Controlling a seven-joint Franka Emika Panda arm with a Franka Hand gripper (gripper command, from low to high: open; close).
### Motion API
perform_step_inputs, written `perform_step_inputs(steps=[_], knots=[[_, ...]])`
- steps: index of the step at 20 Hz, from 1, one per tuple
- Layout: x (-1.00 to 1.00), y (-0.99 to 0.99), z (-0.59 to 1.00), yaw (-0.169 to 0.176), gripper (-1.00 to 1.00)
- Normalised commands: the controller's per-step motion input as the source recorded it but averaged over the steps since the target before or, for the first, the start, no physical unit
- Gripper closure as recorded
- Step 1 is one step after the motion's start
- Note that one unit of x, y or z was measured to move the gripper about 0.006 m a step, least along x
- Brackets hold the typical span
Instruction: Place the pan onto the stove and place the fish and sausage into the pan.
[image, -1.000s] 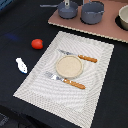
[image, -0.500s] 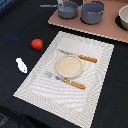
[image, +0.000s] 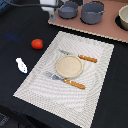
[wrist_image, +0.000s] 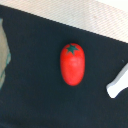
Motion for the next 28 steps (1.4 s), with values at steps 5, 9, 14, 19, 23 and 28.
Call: perform_step_inputs(steps=[5, 9, 14, 19, 23, 28], knots=[[-0.08, -0.96, -0.29, -0.001, -1.0], [-0.25, -0.74, -0.42, -0.078, -1.0], [-0.36, -0.59, -0.41, -0.117, -1.0], [-0.32, -0.42, -0.3, -0.15, -1.0], [-0.05, -0.13, -0.22, -0.13, -1.0], [0.01, -0.01, -0.23, -0.107, -1.0]])
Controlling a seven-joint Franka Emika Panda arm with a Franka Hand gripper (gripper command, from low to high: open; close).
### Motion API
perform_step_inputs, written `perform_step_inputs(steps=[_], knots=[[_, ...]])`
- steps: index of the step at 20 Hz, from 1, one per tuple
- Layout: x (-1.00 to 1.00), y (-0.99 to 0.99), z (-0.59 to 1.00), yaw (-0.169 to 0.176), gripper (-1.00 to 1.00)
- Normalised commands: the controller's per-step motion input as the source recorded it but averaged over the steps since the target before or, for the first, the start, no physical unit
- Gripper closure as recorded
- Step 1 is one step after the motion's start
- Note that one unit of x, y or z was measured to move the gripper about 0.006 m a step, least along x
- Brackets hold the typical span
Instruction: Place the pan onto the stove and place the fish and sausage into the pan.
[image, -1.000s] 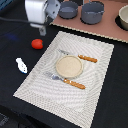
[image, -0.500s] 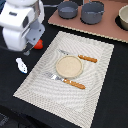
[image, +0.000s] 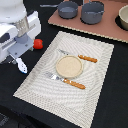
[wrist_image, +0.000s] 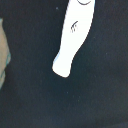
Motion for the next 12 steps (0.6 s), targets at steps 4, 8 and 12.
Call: perform_step_inputs(steps=[4, 8, 12], knots=[[0.01, 0.0, -0.32, -0.08, -1.0], [-0.1, 0.0, -0.42, -0.046, -1.0], [-0.25, 0.0, -0.43, -0.038, -1.0]])
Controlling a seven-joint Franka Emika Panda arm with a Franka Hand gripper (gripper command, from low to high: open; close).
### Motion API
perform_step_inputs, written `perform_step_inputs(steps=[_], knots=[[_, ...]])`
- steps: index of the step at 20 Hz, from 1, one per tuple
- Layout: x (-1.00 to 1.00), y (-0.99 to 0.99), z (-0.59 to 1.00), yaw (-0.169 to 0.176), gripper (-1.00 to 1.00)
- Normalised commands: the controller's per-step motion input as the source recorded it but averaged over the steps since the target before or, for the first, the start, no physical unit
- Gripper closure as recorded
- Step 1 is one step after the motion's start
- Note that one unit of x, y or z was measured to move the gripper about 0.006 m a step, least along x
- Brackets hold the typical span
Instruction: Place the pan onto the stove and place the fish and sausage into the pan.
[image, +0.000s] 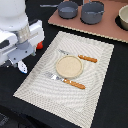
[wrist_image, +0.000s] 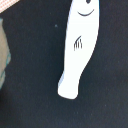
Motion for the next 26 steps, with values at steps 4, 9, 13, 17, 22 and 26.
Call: perform_step_inputs(steps=[4, 9, 13, 17, 22, 26], knots=[[-0.37, 0.0, -0.39, -0.043, -1.0], [-0.43, 0.02, -0.39, -0.054, -1.0], [-0.32, 0.13, -0.34, -0.052, -1.0], [-0.28, 0.18, -0.31, -0.043, -1.0], [-0.2, 0.19, -0.25, -0.027, 1.0], [-0.16, 0.16, -0.22, -0.021, 1.0]])
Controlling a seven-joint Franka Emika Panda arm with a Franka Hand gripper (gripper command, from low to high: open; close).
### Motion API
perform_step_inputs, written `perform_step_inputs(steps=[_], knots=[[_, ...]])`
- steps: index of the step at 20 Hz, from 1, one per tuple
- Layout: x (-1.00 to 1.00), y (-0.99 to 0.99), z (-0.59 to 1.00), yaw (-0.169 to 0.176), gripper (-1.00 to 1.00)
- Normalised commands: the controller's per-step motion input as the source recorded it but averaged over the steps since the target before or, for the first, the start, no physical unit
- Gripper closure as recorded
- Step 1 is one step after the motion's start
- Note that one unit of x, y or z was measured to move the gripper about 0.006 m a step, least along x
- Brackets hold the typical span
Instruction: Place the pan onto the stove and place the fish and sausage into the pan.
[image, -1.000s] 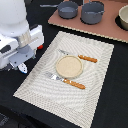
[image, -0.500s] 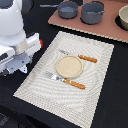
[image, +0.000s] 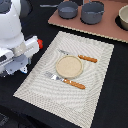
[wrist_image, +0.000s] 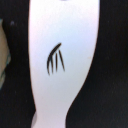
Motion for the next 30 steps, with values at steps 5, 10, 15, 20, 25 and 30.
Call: perform_step_inputs(steps=[5, 10, 15, 20, 25, 30], knots=[[-0.15, 0.13, -0.17, -0.011, 1.0], [-0.17, 0.06, 0.22, -0.001, 1.0], [-0.32, 0.12, 0.97, -0.001, 1.0], [0.07, 0.42, 1.0, 0.034, 1.0], [0.37, 0.78, 1.0, 0.062, 1.0], [0.33, 0.82, 0.96, 0.047, 1.0]])
